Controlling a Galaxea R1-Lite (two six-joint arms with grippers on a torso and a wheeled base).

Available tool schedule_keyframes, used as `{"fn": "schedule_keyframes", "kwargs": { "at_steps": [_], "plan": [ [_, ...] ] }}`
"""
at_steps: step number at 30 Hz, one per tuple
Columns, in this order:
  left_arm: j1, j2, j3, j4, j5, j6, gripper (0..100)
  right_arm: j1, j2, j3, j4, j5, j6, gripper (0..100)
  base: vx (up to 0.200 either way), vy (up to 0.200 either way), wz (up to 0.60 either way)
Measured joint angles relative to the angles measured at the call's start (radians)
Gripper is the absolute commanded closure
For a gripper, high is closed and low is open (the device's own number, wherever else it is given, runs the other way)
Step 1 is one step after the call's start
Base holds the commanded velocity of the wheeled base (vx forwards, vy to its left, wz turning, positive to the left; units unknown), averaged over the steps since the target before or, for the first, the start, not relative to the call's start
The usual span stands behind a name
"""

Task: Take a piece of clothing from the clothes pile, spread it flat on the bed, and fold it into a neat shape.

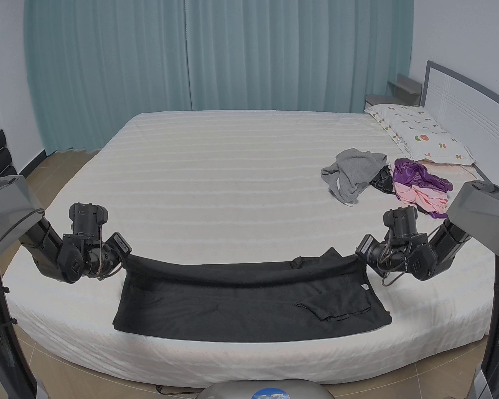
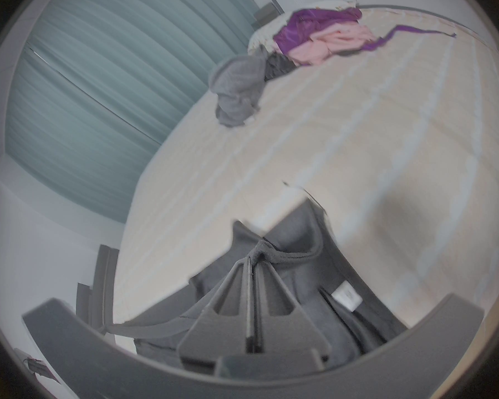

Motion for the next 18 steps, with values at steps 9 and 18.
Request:
{"fn": "schedule_keyframes", "kwargs": {
  "at_steps": [9, 18],
  "plan": [
    [0.018, 0.05, -0.212, 0.004, 0.003, -0.05, 100, -0.017, 0.043, -0.229, -0.006, -0.059, 0.013, 100, 0.0, 0.0, 0.0],
    [0.047, 0.115, -0.234, -0.039, -0.001, -0.071, 100, -0.03, 0.093, -0.224, -0.016, -0.075, 0.011, 100, 0.0, 0.0, 0.0]
  ]
}}
